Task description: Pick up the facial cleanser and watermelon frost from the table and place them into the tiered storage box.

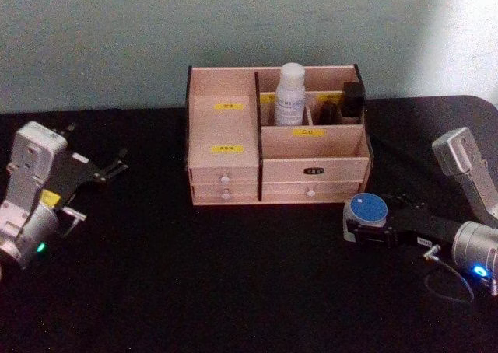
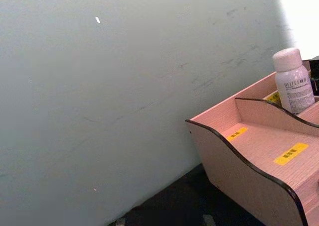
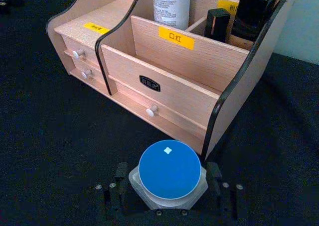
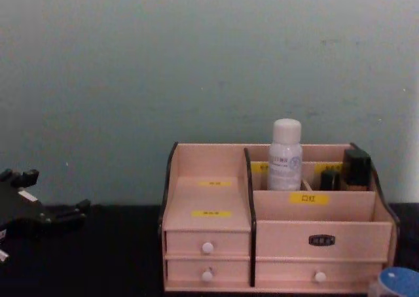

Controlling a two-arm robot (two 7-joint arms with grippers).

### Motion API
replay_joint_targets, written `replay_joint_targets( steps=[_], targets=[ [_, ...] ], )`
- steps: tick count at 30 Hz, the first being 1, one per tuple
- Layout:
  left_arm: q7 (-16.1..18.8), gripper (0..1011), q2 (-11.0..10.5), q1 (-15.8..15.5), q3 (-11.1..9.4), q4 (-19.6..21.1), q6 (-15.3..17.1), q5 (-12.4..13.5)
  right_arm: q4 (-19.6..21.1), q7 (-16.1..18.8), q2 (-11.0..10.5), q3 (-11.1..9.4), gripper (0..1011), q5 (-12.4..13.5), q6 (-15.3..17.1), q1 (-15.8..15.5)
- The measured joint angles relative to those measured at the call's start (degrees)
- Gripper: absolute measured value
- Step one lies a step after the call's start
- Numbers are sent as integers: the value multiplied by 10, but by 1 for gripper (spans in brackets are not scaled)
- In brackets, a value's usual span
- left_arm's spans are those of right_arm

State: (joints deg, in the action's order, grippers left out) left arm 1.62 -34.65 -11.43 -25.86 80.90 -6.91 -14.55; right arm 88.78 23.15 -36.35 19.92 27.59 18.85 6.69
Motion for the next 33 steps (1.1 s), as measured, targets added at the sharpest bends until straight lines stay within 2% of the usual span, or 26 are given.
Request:
replay_joint_targets(
  steps=[9,33],
  targets=[
    [0,1001,0,0,0,0,0,0,-4,-1,6,-4,1000,1,-2,0],
    [0,1001,0,0,0,0,0,0,-4,-1,4,-4,1000,2,-3,-1]
  ],
)
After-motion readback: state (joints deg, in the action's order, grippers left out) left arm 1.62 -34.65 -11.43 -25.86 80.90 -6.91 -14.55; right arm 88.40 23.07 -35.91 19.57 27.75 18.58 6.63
